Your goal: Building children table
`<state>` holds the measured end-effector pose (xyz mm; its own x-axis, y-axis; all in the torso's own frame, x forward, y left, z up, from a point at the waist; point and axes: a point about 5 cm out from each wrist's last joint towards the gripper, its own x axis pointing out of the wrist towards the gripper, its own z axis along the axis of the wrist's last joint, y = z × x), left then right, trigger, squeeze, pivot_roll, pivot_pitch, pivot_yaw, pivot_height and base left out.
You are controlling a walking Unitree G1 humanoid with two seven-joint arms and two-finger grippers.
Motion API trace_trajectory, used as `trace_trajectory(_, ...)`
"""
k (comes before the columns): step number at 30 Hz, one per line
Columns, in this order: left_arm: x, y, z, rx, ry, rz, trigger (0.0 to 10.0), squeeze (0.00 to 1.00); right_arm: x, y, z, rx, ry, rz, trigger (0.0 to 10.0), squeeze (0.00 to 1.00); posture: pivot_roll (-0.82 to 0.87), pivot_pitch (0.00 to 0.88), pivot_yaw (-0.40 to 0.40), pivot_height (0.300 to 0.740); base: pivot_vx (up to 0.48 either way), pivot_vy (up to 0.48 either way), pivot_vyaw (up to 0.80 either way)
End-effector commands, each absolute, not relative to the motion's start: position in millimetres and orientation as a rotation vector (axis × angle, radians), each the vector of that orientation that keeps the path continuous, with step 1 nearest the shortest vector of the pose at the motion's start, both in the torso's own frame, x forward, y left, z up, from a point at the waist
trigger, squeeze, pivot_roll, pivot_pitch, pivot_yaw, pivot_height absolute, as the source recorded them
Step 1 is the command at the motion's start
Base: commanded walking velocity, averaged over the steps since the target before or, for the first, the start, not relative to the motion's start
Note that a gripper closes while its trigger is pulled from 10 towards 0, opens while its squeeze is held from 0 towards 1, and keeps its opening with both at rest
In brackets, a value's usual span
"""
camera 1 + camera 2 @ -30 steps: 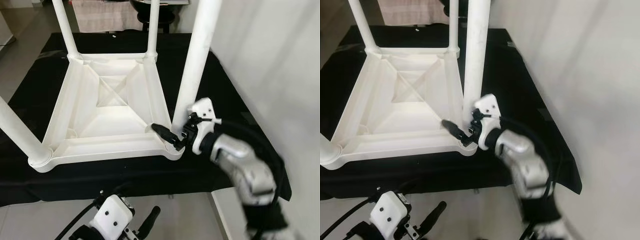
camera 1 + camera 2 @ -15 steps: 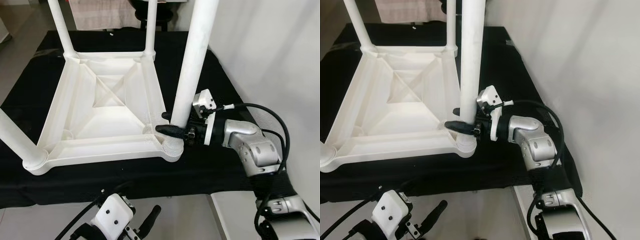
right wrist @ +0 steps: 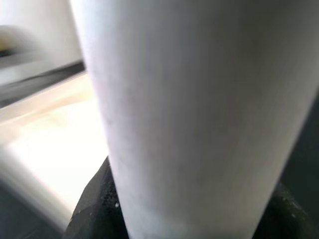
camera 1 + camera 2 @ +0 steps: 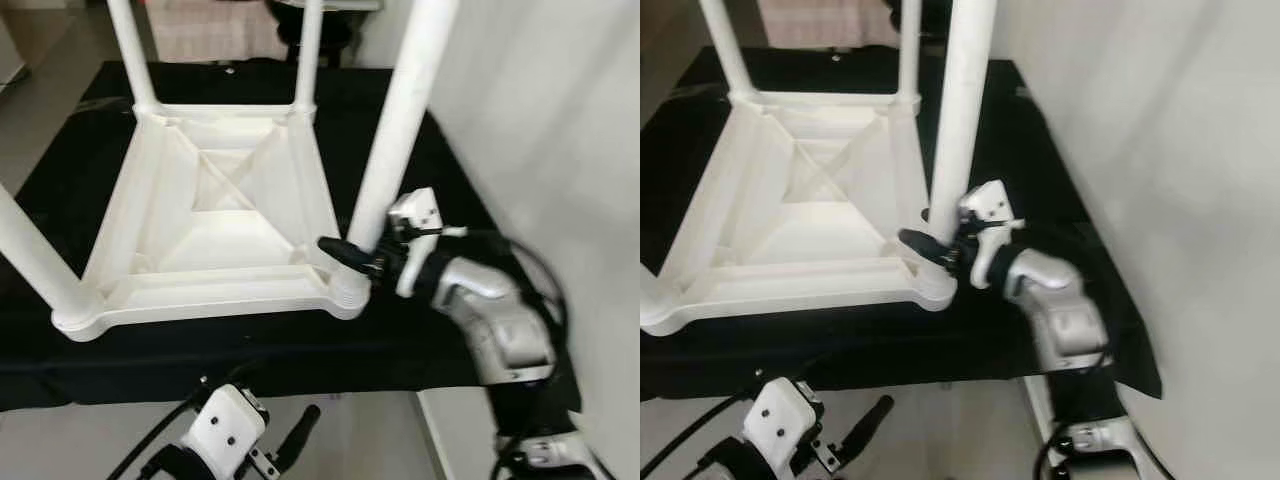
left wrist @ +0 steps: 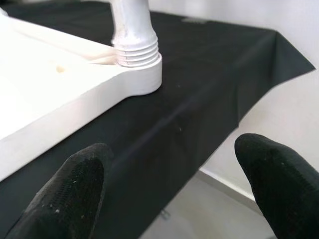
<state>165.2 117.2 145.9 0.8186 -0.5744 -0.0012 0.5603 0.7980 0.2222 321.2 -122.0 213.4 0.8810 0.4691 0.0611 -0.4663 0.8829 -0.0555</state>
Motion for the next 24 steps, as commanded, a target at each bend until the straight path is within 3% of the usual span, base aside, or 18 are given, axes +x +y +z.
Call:
trace_trajectory(1,163.4,117.6,141.6,0.209,-0.046,-0.607,10.0,0.0,302.6,-132.7,181.3,-0.071,0.052,0.208,0.0,0.0,0.0,0.18,-0.081,0.74,0.0,0.0,0.0)
trace_trajectory(7,167.5,119.3,140.7,0.221,-0.046,-0.598,10.0,0.0,291.1,-96.2,169.1,-0.005,0.079,0.312,0.0,0.0,0.02,0.161,-0.077,0.74,0.0,0.0,0.0)
trace_trajectory(12,169.7,120.4,140.6,0.227,-0.05,-0.586,10.0,0.0,294.0,-88.6,171.5,0.018,0.087,0.358,0.0,0.0,0.02,0.158,-0.079,0.74,0.0,0.0,0.0)
trace_trajectory(13,170.6,120.9,140.7,0.229,-0.053,-0.581,10.0,0.0,293.8,-84.5,173.1,0.022,0.097,0.384,10.0,0.0,0.03,0.159,-0.079,0.74,0.0,0.0,0.0)
trace_trajectory(16,171.3,121.4,140.7,0.23,-0.055,-0.576,10.0,0.0,292.3,-79.9,177.2,0.051,0.089,0.45,10.0,0.0,0.03,0.158,-0.079,0.74,0.0,0.0,0.0)
trace_trajectory(17,172.4,121.9,140.5,0.232,-0.056,-0.573,10.0,0.0,292.3,-73.8,185.6,0.081,0.059,0.586,10.0,1.0,0.03,0.152,-0.076,0.74,0.0,0.0,0.0)
trace_trajectory(18,173.3,122.1,140.1,0.233,-0.056,-0.573,10.0,0.0,289.6,-67.9,194.0,0.094,0.035,0.718,10.0,1.0,0.04,0.148,-0.079,0.74,0.0,0.0,0.0)
trace_trajectory(22,174.9,121.6,139.7,0.236,-0.057,-0.573,10.0,0.0,290.5,-69.2,208.4,0.05,-0.013,0.905,10.0,1.0,0.04,0.143,-0.084,0.74,0.0,0.0,0.0)
trace_trajectory(24,175.7,120.4,139.6,0.234,-0.059,-0.574,10.0,0.0,299.3,-83.1,218.0,-0.085,-0.047,1.061,10.0,0.97,0.05,0.142,-0.088,0.74,0.0,0.0,0.0)
